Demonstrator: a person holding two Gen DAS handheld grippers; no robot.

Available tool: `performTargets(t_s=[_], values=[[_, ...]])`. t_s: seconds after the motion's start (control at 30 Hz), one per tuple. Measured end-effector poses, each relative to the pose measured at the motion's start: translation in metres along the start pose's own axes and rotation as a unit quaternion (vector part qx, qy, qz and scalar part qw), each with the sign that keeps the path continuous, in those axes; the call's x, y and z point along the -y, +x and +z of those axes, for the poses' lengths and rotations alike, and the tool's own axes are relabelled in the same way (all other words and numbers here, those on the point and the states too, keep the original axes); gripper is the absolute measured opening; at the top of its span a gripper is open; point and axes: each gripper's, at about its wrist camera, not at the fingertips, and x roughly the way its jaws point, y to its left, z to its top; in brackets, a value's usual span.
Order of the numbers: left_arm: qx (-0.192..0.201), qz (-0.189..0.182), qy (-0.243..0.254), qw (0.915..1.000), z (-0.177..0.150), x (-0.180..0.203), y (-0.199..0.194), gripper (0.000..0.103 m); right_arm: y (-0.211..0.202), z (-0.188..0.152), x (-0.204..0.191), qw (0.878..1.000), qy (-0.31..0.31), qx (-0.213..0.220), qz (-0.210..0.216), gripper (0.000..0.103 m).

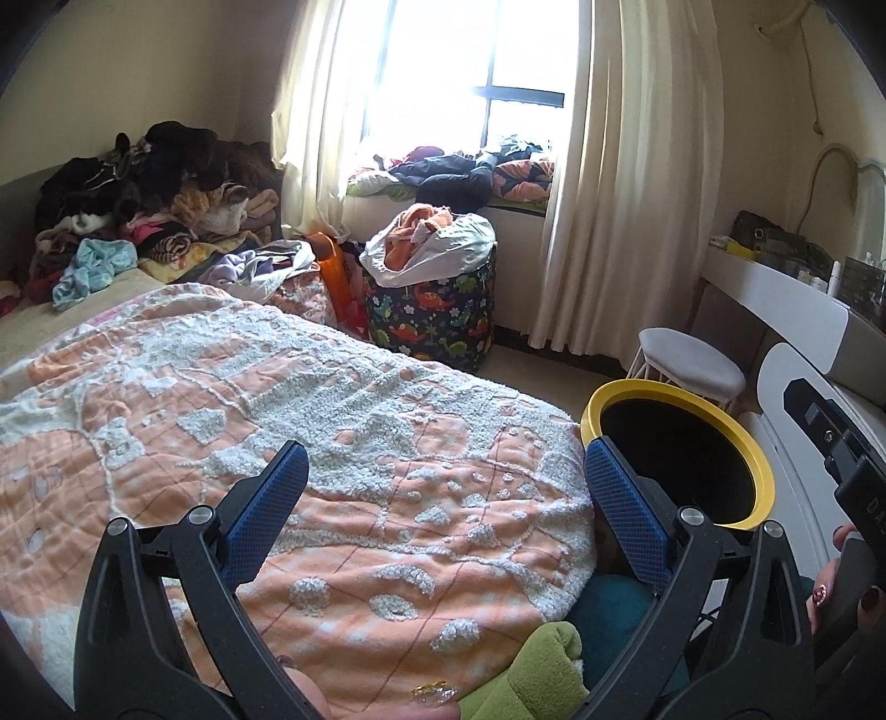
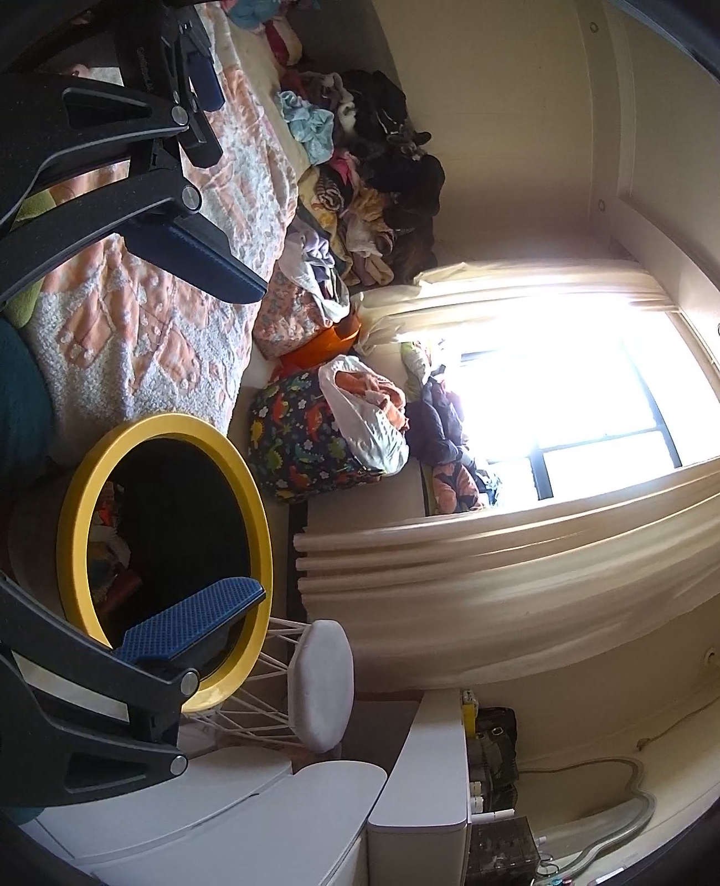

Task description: Collect trash

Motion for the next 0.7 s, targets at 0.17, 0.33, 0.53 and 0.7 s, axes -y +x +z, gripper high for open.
performTargets(t_s=[0.17,0.33,0.53,0.7], values=[[0.000,0.000,0.002,1.0000,-0.0005,0.0027,-0.0004,0.092,0.0002,0.0000,0.0003,1.000,0.002,0.000,0.000,0.096],[-0.001,-0.001,0.002,1.0000,-0.0006,0.0026,-0.0005,0.092,0.0006,0.0001,0.0001,1.000,0.002,-0.001,0.002,0.096],[-0.002,0.000,0.002,1.0000,-0.0014,0.0042,-0.0002,0.092,0.0009,-0.0004,0.0003,1.000,0.005,-0.002,0.002,0.096],[-0.003,0.000,0.002,1.0000,-0.0015,0.0044,-0.0001,0.092,0.0001,-0.0015,0.0004,1.000,0.008,-0.001,0.000,0.096]])
